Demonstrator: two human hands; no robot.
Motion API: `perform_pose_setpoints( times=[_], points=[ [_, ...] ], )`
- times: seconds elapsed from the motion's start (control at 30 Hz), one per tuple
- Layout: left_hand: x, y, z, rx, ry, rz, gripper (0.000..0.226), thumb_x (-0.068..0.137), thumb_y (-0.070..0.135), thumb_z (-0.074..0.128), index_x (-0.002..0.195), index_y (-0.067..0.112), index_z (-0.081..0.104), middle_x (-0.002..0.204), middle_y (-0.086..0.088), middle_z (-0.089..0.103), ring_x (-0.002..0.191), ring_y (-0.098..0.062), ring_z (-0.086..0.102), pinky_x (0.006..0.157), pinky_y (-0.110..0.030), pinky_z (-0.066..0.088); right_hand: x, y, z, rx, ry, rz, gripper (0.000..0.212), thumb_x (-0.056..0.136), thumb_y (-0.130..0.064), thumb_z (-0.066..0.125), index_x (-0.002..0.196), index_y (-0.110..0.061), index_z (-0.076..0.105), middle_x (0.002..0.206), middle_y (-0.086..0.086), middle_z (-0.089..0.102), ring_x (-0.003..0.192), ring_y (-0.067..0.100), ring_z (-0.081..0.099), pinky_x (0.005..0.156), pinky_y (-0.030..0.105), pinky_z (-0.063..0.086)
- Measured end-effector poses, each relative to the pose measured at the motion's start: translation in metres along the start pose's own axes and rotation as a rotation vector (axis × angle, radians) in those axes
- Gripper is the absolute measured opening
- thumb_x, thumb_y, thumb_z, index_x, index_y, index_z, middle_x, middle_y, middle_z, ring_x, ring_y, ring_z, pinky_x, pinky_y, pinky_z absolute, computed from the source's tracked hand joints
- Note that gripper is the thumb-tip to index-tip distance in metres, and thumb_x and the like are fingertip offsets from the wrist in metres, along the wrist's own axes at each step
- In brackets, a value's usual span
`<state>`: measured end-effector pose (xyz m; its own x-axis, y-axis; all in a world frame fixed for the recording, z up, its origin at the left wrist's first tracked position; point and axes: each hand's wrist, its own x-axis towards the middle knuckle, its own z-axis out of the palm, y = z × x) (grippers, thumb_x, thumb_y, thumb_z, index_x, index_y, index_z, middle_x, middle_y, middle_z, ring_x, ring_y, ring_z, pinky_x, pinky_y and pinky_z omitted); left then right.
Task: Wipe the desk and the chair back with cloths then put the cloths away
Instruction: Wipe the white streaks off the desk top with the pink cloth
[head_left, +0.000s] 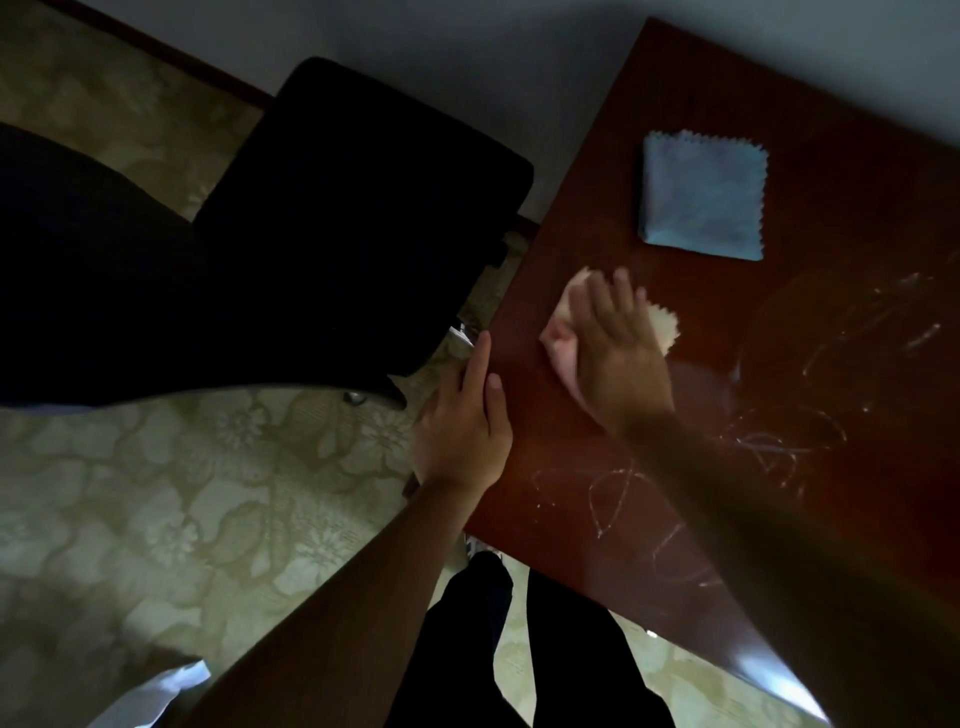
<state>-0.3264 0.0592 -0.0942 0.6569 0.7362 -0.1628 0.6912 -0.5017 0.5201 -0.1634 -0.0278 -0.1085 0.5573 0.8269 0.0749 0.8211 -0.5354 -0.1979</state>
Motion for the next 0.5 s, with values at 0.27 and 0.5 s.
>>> perform_pose_setpoints(
  times=[0.27, 0.5],
  points=[
    [-0.002, -0.002, 0.000, -0.127, 0.039, -0.005, 0.058, 0.099, 0.049, 0.025, 0.148, 0.024, 0.043, 0.136, -0.004, 0.059, 0.111, -0.024, 0.065, 0.078, -0.034, 0.055, -0.030, -0.034, -0.002, 0.136, 0.037, 0.049, 0.054, 0.105, -0.034, 0.026, 0.142, 0.002, 0.043, 0.149, 0.021, 0.039, 0.144, 0.033, 0.027, 0.118, 0.048, 0.022],
    [-0.004, -0.002, -0.002, -0.071, -0.026, -0.008, 0.071, 0.088, 0.056, 0.030, 0.153, 0.029, 0.031, 0.143, -0.005, 0.051, 0.111, -0.028, 0.063, 0.081, -0.042, 0.053, -0.120, -0.067, 0.009, 0.108, 0.066, -0.176, 0.050, 0.098, -0.038, 0.058, 0.133, -0.002, 0.055, 0.141, 0.015, 0.051, 0.138, 0.026, 0.041, 0.112, 0.045, 0.037]
  ],
)
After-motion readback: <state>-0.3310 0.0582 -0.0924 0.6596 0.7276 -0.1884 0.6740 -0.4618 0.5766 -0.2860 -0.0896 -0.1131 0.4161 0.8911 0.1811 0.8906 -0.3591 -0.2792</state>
